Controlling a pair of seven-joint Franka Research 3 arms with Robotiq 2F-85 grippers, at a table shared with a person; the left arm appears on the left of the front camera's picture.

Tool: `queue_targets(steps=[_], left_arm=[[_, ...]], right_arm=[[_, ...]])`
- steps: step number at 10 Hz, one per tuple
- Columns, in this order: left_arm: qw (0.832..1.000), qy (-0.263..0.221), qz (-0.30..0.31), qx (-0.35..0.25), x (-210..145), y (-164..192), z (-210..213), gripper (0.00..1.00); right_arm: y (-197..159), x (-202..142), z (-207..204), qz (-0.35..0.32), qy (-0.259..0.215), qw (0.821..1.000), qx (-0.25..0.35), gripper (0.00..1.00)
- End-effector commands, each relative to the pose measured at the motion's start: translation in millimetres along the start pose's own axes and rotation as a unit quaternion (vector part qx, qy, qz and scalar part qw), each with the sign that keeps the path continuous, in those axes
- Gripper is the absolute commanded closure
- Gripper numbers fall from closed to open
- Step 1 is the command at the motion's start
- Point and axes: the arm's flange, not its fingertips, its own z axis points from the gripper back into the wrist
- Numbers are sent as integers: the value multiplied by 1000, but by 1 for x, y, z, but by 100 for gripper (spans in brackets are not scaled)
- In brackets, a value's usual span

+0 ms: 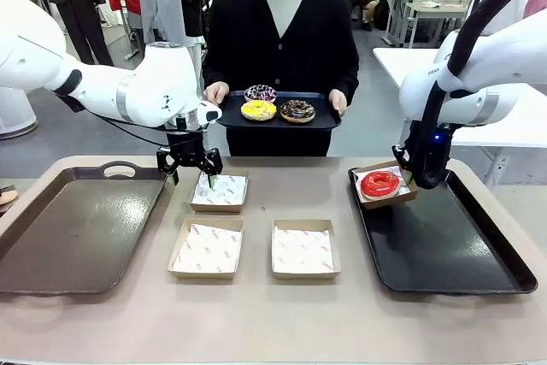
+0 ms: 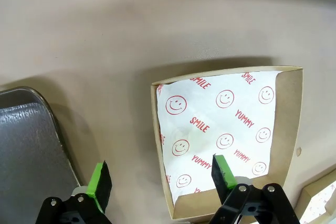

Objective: Individually package the donuts and arrange them on the tray.
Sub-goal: Place the picked Paper togo box on the Handle tray while simultaneously picking up another Paper togo box from the table with the other hand.

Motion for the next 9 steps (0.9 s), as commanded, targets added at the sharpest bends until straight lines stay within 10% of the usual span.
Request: queue_targets(steps=[1,6,7,8,9], left_arm=[[1000,0,8,13,-5,1,0,0],[1000,-8,15,13,-1,2,-7,0],[1000,-12,20,13,1,2,-9,60],[1000,-10,20,11,3,3,-10,60],[1000,-11,19,11,3,3,-10,100]], right_arm=[[5,7,-3,-8,-1,1000,-16,99],[5,7,-4,-5,0,1000,-14,99],[5,7,-4,-3,1,1000,-13,99],[5,6,-4,-2,1,1000,-11,70],[4,6,-3,-1,1,1000,-11,40]])
